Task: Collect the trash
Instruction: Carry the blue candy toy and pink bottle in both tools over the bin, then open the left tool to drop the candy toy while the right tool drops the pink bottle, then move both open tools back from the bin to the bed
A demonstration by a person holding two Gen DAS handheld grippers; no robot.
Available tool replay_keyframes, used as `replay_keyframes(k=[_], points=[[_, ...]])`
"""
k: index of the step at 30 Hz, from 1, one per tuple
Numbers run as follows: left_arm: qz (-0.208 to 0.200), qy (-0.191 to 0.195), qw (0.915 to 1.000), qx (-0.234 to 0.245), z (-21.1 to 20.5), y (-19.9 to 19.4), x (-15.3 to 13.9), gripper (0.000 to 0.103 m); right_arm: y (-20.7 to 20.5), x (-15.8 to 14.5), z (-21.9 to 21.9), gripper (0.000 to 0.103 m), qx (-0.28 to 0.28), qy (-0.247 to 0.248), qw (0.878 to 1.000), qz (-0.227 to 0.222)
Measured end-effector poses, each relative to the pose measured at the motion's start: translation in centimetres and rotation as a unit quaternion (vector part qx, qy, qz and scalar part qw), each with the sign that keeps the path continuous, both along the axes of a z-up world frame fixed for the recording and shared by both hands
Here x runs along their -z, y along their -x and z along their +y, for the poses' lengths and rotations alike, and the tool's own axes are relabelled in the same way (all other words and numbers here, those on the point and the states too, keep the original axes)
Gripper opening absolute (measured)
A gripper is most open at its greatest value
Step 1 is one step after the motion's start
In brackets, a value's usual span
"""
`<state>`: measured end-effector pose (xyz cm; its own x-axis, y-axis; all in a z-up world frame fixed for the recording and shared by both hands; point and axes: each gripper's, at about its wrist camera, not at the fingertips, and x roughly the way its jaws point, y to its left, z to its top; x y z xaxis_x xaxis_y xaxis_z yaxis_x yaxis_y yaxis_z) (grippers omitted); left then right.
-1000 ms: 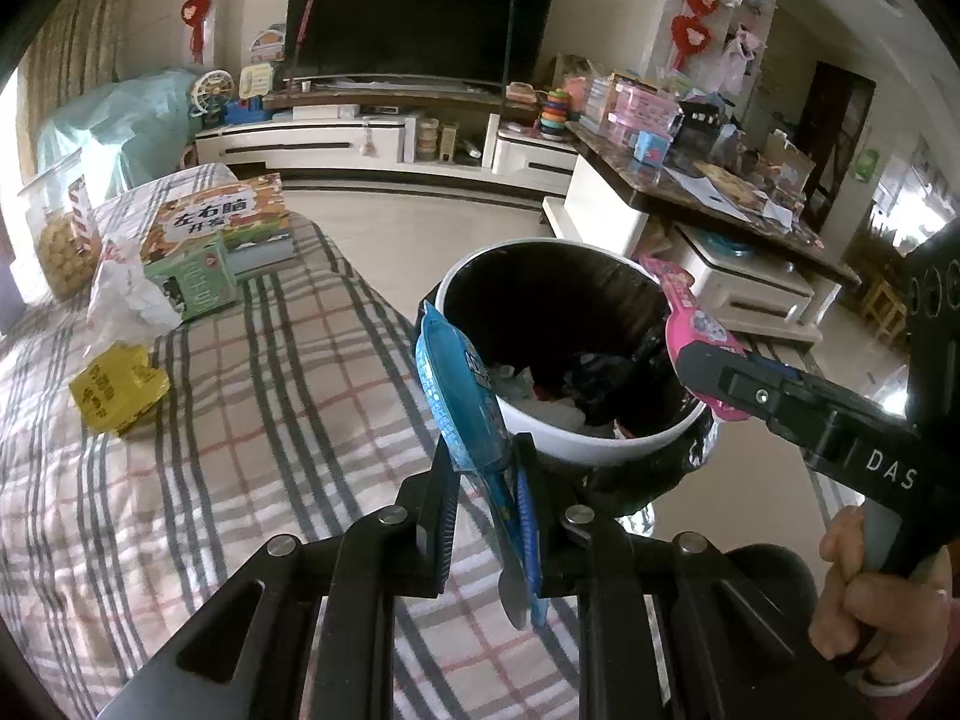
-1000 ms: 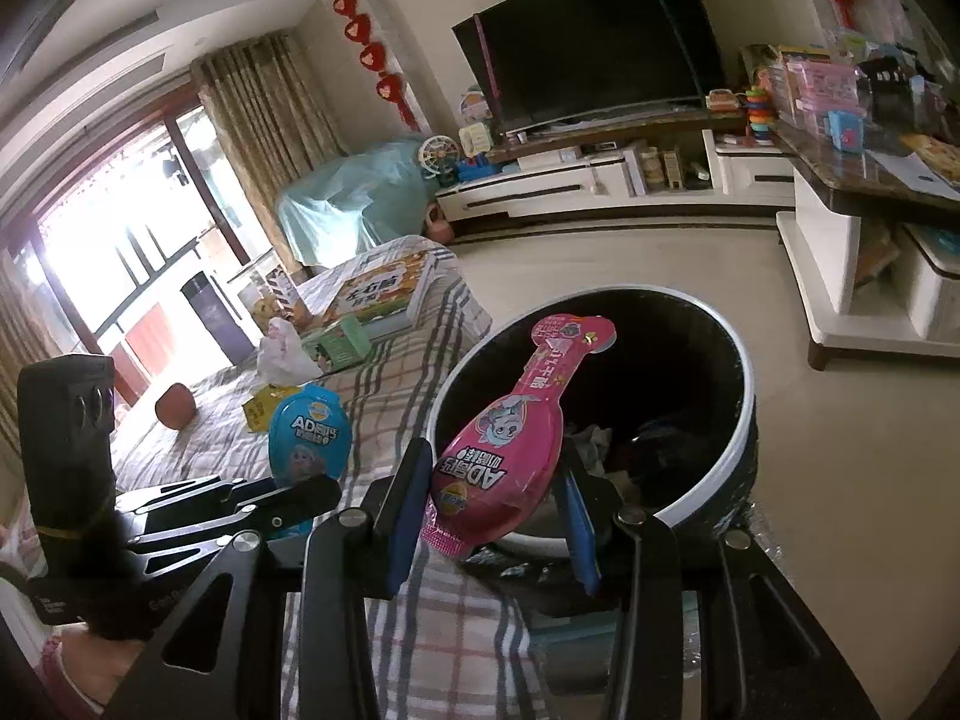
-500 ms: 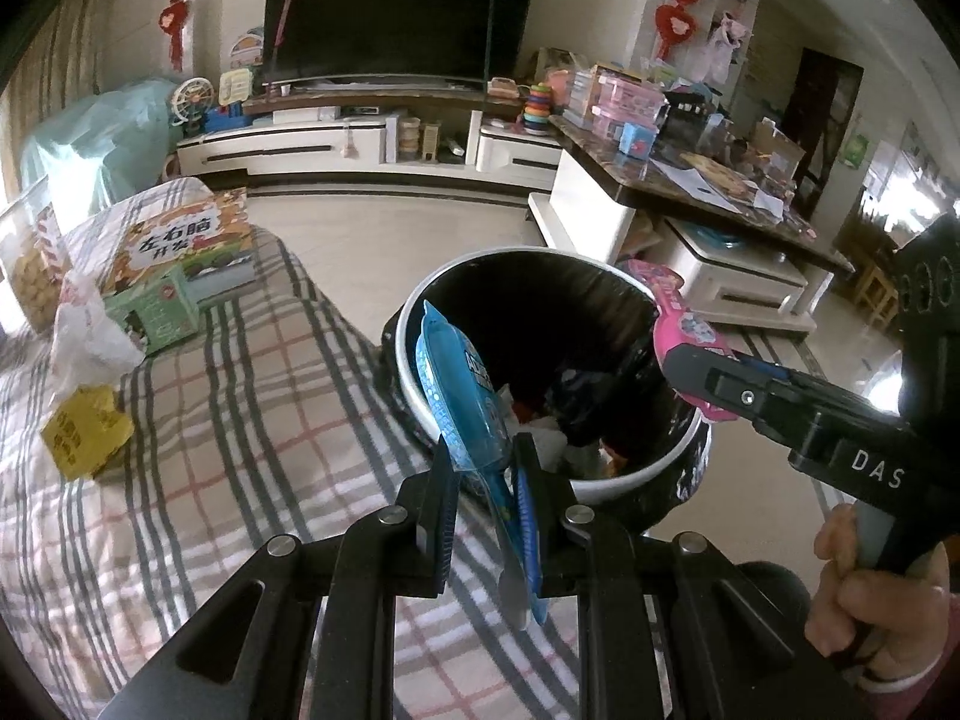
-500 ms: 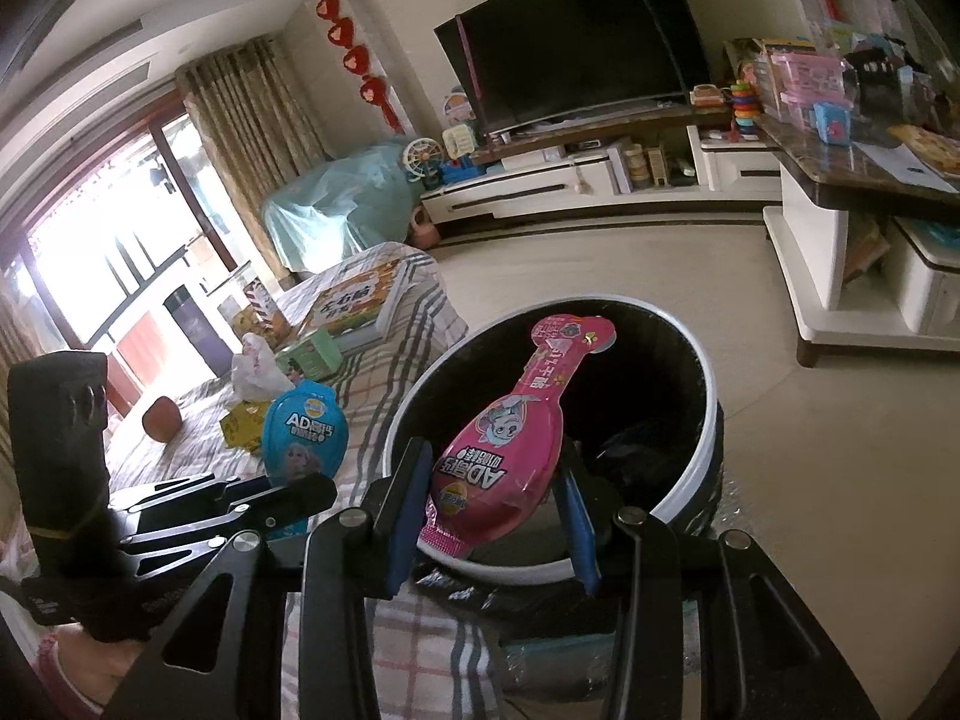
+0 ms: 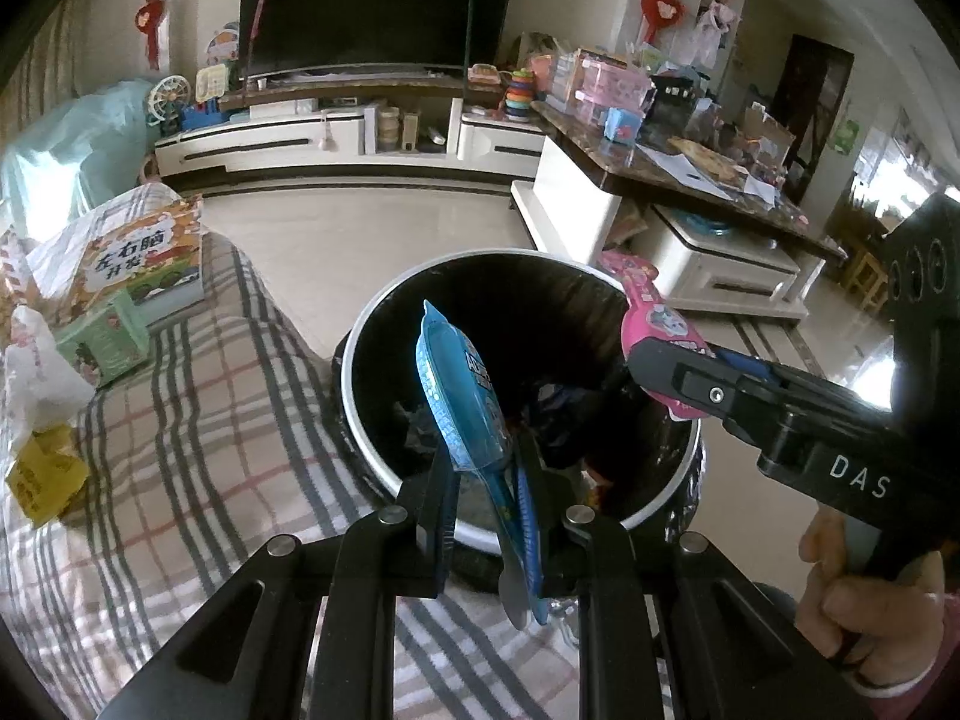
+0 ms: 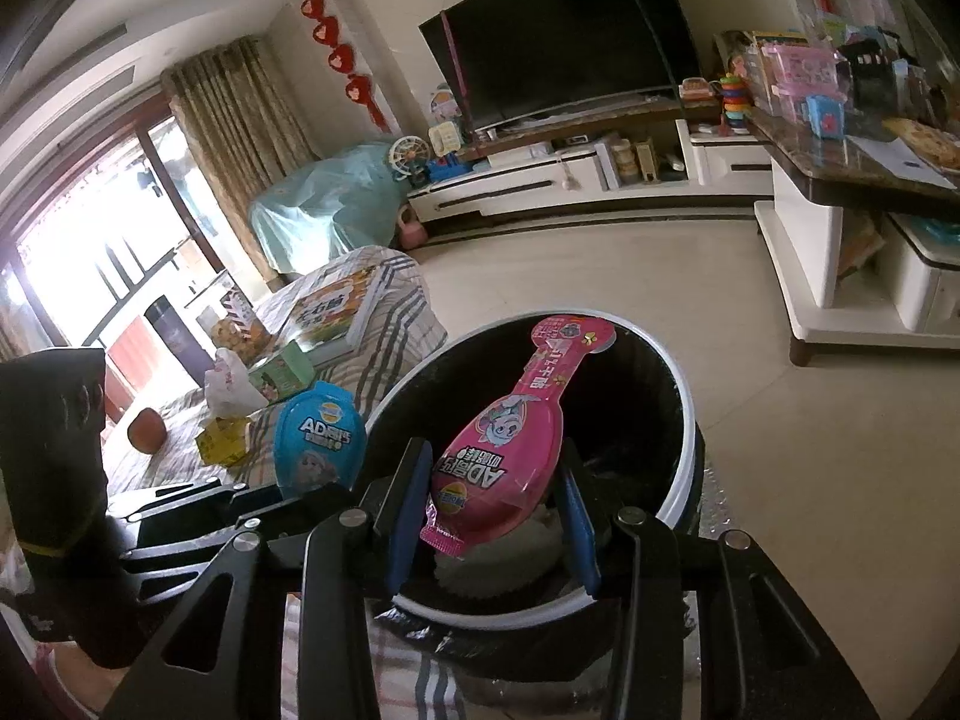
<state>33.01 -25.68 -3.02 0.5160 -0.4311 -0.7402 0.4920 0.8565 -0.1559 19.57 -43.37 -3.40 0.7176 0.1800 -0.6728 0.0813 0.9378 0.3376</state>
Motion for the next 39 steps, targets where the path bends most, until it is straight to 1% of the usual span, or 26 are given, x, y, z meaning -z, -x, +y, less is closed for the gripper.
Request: replay_keyframes(k=[11, 14, 15, 17, 18, 19, 20, 21, 24, 26, 28, 31, 33, 39], points=[[0.013, -0.001, 0.9999, -0.002, -1.1, -1.0, 0.7, 0.016, -1.1, 0.7, -0.8, 0.042, 0.001, -0.001, 1.000, 0.010], [0.016, 0.003, 0.9999, -0.001, -1.3, -1.2, 0.7, 0.018, -1.4, 0.8, -0.9, 0.044, 0.000, 0.000, 1.000, 0.015], [0.016, 0.004, 0.9999, -0.001, -1.3, -1.3, 0.6, 0.019, -1.4, 0.7, -0.9, 0.044, 0.002, 0.000, 1.000, 0.016], [0.015, 0.005, 0.9999, -0.003, -1.2, -1.4, 0.5, 0.024, -1.5, 0.6, -0.9, 0.045, 0.003, -0.003, 1.000, 0.016], [0.015, 0.007, 0.9999, -0.004, -1.2, -1.4, 0.5, 0.031, -1.5, 0.5, -1.0, 0.045, 0.004, -0.003, 1.000, 0.015], [0.014, 0.008, 0.9998, -0.007, -1.0, -1.4, 0.5, 0.039, -1.4, 0.4, -1.0, 0.047, 0.007, -0.002, 1.000, 0.013], [0.013, 0.009, 0.9998, -0.011, -0.8, -1.4, 0.5, 0.043, -1.3, 0.3, -1.2, 0.049, 0.009, -0.001, 1.000, 0.010], [0.011, 0.012, 0.9998, -0.015, -0.6, -1.2, 0.5, 0.047, -1.2, 0.2, -1.2, 0.053, 0.010, -0.002, 1.000, 0.008], [0.016, 0.018, 0.9995, -0.021, 0.2, -0.9, 0.7, 0.047, -0.8, -0.1, -1.3, 0.059, 0.017, -0.004, 1.000, 0.002], [0.018, 0.022, 0.9992, -0.028, 1.0, -0.4, 0.9, 0.048, -0.6, -0.2, -1.2, 0.065, 0.019, -0.006, 1.000, -0.001], [0.021, 0.026, 0.9988, -0.036, 1.8, 0.1, 1.1, 0.052, -0.3, -0.3, -0.9, 0.077, 0.018, -0.010, 1.000, -0.003], [0.026, 0.031, 0.9978, -0.051, 3.4, 1.0, 1.4, 0.053, 0.1, -0.4, -0.1, 0.087, 0.014, -0.016, 1.000, -0.007], [0.030, 0.038, 0.9967, -0.065, 4.8, 1.7, 1.6, 0.054, 0.2, -0.4, 0.5, 0.091, 0.009, -0.021, 1.000, -0.007], [0.032, 0.051, 0.9925, -0.106, 8.7, 3.7, 1.7, 0.056, 0.6, -0.4, 3.0, 0.092, -0.008, -0.033, 0.999, -0.007]])
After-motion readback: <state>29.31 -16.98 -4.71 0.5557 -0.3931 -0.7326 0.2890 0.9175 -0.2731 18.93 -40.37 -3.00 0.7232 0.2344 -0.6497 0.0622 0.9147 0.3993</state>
